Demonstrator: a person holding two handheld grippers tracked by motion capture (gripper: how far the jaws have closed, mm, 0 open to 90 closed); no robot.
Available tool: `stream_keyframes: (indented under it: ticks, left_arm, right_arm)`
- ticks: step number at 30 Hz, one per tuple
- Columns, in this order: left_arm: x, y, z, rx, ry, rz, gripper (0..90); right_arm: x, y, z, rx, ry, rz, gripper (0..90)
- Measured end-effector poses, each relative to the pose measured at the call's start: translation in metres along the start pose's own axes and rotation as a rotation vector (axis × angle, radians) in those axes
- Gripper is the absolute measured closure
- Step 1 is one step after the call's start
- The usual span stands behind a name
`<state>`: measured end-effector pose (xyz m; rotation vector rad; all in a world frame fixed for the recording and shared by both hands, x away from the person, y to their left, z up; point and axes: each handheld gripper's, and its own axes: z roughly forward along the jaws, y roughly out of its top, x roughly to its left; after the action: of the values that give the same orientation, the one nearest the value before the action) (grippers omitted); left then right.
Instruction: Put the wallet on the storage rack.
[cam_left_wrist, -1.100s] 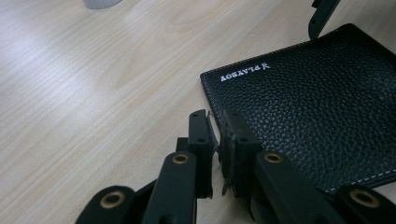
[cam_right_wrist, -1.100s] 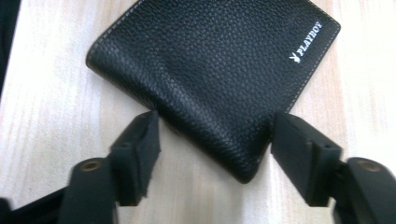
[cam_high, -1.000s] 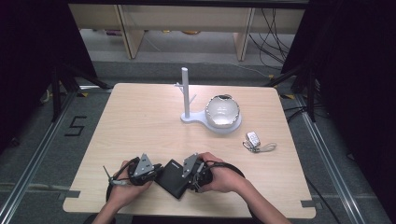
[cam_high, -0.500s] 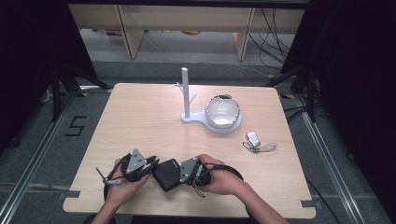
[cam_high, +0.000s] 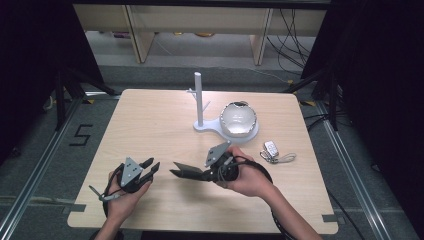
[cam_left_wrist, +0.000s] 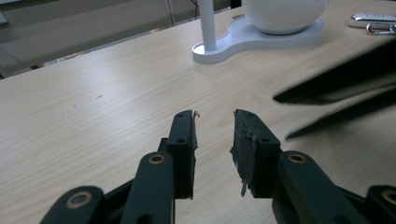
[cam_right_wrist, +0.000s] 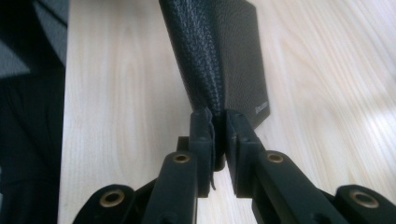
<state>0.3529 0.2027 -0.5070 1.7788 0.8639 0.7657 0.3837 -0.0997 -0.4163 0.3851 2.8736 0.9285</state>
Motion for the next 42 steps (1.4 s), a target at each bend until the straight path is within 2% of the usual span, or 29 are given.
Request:
stream_keyframes:
  ticks: [3,4,5,6,7,8,9,10,12,14,20,21,22,23,24,25,26,28,30,32,33,34,35,37,39,41,42]
  left_arm:
    - [-0.004,0.001,0.002,0.004,-0.012,0.028,67.0]
    - [-0.006,0.001,0.002,0.013,-0.014,0.037,66.8]
    - [-0.007,0.001,0.003,0.003,-0.023,0.046,66.7]
    - [-0.008,0.001,0.003,0.014,-0.022,0.058,66.5]
    - [-0.009,0.001,0.003,0.012,-0.028,0.067,66.3]
    - [-0.009,0.001,0.004,0.010,-0.035,0.075,65.9]
    - [-0.011,0.001,0.004,0.017,-0.033,0.079,65.6]
    - [-0.011,0.000,0.005,0.016,-0.041,0.086,65.3]
    - [-0.013,0.000,0.006,0.013,-0.046,0.094,64.7]
    - [-0.014,-0.001,0.006,0.013,-0.049,0.098,64.4]
    - [-0.015,-0.001,0.008,0.011,-0.057,0.104,64.2]
    - [-0.016,-0.002,0.007,0.032,-0.056,0.086,64.1]
    - [-0.015,-0.002,0.008,0.019,-0.055,0.101,63.7]
    - [-0.016,-0.004,0.007,0.031,-0.053,0.082,63.5]
    - [-0.015,-0.003,0.009,0.021,-0.059,0.102,63.5]
    - [-0.015,-0.004,0.009,0.020,-0.063,0.106,63.5]
    - [-0.015,-0.004,0.009,0.020,-0.063,0.105,63.5]
    - [-0.016,-0.003,0.009,0.025,-0.059,0.105,63.4]
    - [-0.016,-0.003,0.009,0.029,-0.060,0.107,63.4]
    - [-0.016,-0.004,0.009,0.022,-0.058,0.109,63.1]
    - [-0.016,-0.004,0.009,0.023,-0.058,0.110,62.8]
    - [-0.017,-0.005,0.009,0.034,-0.055,0.087,62.6]
    - [-0.016,-0.005,0.011,0.017,-0.066,0.104,62.5]
    - [-0.016,-0.006,0.010,0.021,-0.061,0.107,62.3]
    - [-0.016,-0.006,0.010,0.024,-0.059,0.107,62.3]
    - [-0.015,-0.006,0.010,0.023,-0.059,0.109,62.2]
    - [-0.016,-0.006,0.010,0.022,-0.059,0.108,62.2]
  right_arm:
    - [-0.008,0.001,-0.010,0.032,0.012,0.070,82.8]
    - [-0.012,0.001,-0.015,0.072,0.033,0.115,82.8]
    - [-0.015,0.002,-0.018,0.091,0.030,0.138,82.8]
    - [-0.018,0.003,-0.022,0.100,0.028,0.160,82.8]
    - [-0.022,0.003,-0.025,0.110,0.030,0.165,82.9]
    - [-0.022,0.004,-0.029,0.131,0.027,0.210,83.0]
    - [-0.026,0.004,-0.031,0.129,0.017,0.193,83.1]
    - [-0.028,0.005,-0.034,0.141,0.016,0.198,83.2]
    - [-0.032,0.005,-0.039,0.155,0.012,0.238,83.4]
    - [-0.036,0.004,-0.042,0.156,0.005,0.223,83.8]
    - [-0.039,0.001,-0.050,0.153,0.008,0.242,84.6]
    - [-0.040,0.001,-0.051,0.149,0.004,0.246,84.7]
    - [-0.041,0.000,-0.053,0.151,0.004,0.249,84.8]
    - [-0.041,0.000,-0.054,0.146,-0.003,0.256,84.9]
    - [-0.043,-0.001,-0.057,0.142,-0.004,0.257,85.0]
    - [-0.043,-0.002,-0.058,0.141,-0.011,0.269,85.2]
    - [-0.044,-0.002,-0.061,0.136,-0.013,0.280,85.3]
    - [-0.046,-0.003,-0.064,0.131,-0.016,0.270,85.4]
    - [-0.047,-0.004,-0.067,0.131,-0.018,0.291,85.5]
    - [-0.050,-0.005,-0.070,0.120,-0.029,0.273,85.6]
    - [-0.050,-0.005,-0.072,0.124,-0.030,0.295,85.6]
    - [-0.051,-0.006,-0.073,0.119,-0.034,0.293,85.7]
    - [-0.051,-0.006,-0.075,0.118,-0.037,0.302,85.7]
    - [-0.052,-0.007,-0.077,0.107,-0.042,0.307,85.8]
    - [-0.055,-0.007,-0.079,0.094,-0.050,0.288,85.9]
    - [-0.054,-0.007,-0.082,0.097,-0.055,0.313,86.0]
    - [-0.057,-0.008,-0.084,0.085,-0.061,0.291,86.0]
